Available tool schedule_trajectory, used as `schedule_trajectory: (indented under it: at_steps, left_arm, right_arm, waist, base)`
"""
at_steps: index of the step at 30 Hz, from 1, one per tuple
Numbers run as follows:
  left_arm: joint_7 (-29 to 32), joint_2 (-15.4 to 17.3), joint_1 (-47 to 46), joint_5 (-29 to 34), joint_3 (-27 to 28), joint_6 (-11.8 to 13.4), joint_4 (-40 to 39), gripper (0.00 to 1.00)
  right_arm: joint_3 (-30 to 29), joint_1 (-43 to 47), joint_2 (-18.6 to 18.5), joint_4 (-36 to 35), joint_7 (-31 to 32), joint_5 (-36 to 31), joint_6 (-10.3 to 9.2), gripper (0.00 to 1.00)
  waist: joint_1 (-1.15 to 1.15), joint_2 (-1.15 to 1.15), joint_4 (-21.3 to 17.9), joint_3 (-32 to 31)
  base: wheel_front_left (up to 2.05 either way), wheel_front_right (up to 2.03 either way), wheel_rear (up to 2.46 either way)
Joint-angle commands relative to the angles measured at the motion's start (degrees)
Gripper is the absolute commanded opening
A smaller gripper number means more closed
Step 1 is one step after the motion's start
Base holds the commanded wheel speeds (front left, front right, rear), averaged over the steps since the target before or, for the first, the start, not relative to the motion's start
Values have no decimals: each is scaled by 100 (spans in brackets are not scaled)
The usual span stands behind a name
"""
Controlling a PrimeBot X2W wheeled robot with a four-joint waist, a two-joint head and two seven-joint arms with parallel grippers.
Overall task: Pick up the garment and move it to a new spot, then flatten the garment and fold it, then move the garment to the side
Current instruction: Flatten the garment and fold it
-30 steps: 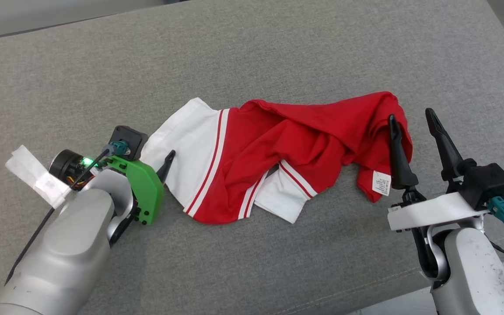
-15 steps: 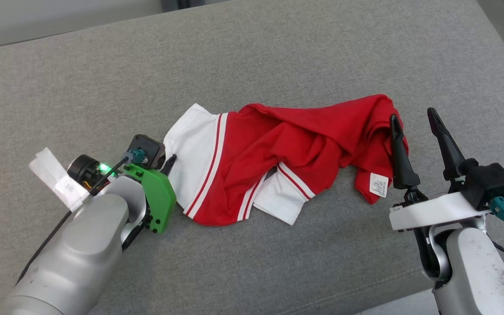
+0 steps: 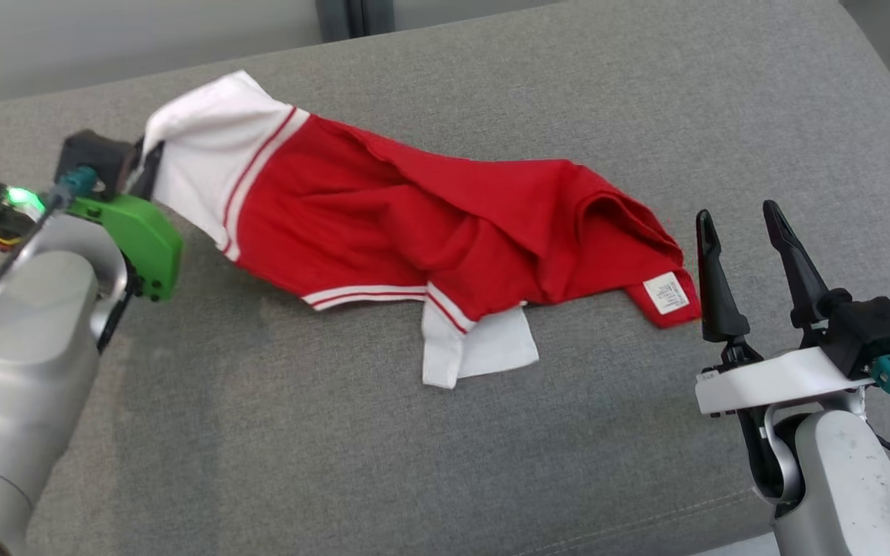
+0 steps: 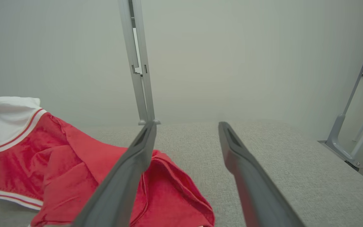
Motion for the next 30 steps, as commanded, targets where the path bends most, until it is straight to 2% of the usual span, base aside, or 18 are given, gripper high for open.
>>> schedule_trajectory:
  at_steps: [1,6,11,17,22,30]
  left_arm:
    - [-46,148,-198,48,87,79,-72,0]
    - [-71,560,-482,262,358,325,-611,0]
    - [-68,813,17,479,651,509,-1483,0]
    - [-69,757,1149,616,753,644,-2427,0]
    - [-71,684,2241,682,763,867,-3136,0]
    - [-71,451,3718,698,592,1060,-3809,0]
  right_arm:
    - [-22,72,-27,14,-18,-4,-8,100]
    - [-51,132,-12,34,-17,-5,-8,100]
    - [-72,256,11,65,-18,14,-8,100]
    - [-145,385,30,112,-18,26,-8,100]
    - [-193,465,14,151,-18,40,-8,100]
    - [-233,576,1,215,-18,75,-8,100]
  waist:
    - [0,0,44,-55]
    - [0,0,105,-149]
    - [0,0,198,-245]
    - [0,0,355,-391]
    - [0,0,523,-486]
    - [0,0,804,-592]
  base:
    - [0,0,0]
    - [0,0,0]
    - [0,0,0]
    - [0,0,0]
    - [0,0,0]
    - [0,0,0]
